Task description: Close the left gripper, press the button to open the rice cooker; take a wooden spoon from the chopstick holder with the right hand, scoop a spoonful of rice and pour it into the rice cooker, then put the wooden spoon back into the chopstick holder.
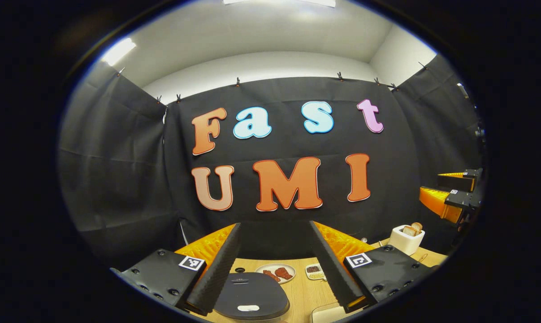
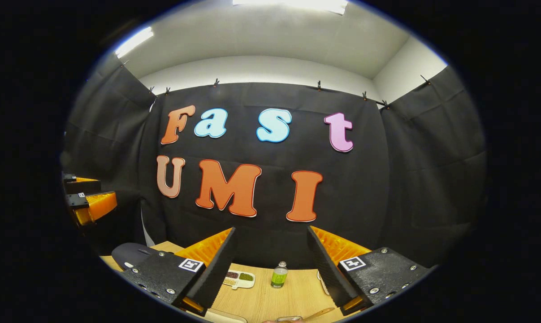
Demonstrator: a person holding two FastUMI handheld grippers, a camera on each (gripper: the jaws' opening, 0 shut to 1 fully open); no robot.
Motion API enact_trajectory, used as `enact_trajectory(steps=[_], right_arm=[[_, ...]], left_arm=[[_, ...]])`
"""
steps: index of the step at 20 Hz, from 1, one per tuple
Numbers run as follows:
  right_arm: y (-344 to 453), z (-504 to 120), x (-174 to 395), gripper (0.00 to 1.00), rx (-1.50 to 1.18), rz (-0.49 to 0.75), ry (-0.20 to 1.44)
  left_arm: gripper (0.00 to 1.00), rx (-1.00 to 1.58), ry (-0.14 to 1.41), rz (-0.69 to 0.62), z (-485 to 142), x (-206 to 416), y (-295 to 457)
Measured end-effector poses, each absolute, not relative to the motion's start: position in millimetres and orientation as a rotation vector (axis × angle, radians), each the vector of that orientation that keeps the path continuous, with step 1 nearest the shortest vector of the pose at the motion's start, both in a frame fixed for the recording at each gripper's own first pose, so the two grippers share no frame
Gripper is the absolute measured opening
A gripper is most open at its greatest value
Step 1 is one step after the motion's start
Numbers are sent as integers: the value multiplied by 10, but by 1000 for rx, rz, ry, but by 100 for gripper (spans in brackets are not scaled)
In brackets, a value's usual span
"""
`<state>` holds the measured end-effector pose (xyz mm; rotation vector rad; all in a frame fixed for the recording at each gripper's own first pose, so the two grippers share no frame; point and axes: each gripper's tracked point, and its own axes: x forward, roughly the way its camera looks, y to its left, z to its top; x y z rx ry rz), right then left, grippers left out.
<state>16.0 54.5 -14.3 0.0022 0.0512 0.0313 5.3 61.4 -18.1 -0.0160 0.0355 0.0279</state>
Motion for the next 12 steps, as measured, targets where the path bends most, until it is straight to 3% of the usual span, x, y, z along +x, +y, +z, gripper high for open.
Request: enact_trajectory(steps=[1,8,9,12], right_arm=[[550,-157,170,97,3,32,56],[465,-247,186,97,15,16,79],[447,-260,189,95,14,13,82],[404,-271,191,95,19,2,85]], left_arm=[[100,-11,42,24,-198,65,606],[12,-63,122,18,-452,100,600],[12,-90,143,24,-499,89,583],[0,-95,303,41,-943,103,629]])
